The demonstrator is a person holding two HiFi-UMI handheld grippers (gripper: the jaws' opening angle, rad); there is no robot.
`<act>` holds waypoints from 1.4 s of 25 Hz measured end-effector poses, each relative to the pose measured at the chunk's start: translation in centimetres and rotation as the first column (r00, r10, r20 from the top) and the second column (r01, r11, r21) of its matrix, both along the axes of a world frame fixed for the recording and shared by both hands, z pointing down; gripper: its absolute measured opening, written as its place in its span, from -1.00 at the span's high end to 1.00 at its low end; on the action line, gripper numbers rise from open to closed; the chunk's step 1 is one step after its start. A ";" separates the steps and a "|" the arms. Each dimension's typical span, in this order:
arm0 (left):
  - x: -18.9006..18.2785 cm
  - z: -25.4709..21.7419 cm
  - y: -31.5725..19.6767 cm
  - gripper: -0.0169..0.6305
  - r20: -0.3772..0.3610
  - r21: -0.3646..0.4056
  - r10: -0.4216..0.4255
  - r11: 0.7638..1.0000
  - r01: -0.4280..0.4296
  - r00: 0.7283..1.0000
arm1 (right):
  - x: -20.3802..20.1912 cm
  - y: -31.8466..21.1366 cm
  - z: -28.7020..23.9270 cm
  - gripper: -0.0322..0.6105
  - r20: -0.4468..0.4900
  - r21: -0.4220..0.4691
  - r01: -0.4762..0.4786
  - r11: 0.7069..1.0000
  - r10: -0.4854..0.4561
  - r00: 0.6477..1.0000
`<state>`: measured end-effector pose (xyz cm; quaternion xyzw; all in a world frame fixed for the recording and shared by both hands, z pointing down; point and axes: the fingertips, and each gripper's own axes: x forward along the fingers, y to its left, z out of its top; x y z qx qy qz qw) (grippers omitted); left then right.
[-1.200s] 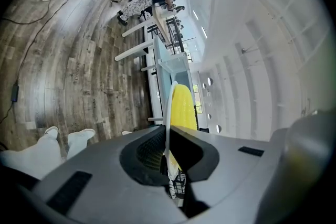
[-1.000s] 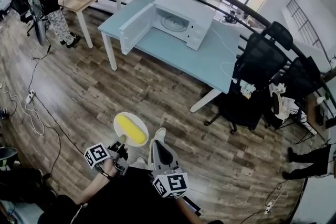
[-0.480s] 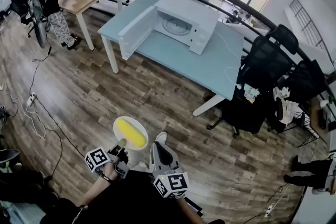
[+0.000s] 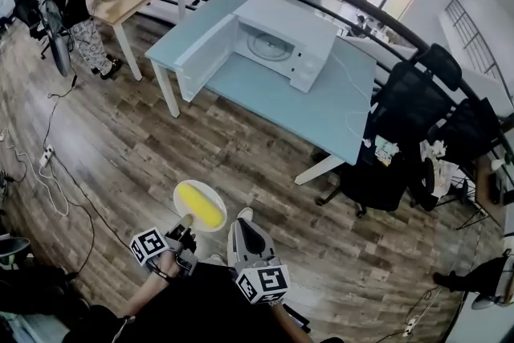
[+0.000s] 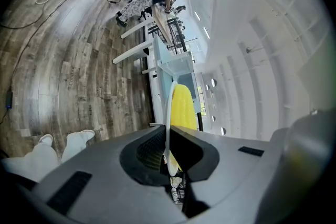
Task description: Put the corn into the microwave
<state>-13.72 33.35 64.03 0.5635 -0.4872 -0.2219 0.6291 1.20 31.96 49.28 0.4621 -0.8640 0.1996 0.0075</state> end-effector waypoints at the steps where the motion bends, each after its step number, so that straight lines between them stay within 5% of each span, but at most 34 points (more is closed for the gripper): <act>1: 0.2 0.0 -0.5 0.89 0.001 -0.001 0.003 1.000 -0.003 1.000 | 0.2 -0.5 0.1 0.87 0.005 -0.005 -0.003 1.000 0.003 1.000; 35: 5.3 -1.6 -19.1 0.89 0.004 0.018 -0.107 0.994 0.107 0.994 | 6.0 -20.5 -0.2 0.87 0.012 -0.004 0.082 0.997 -0.082 0.997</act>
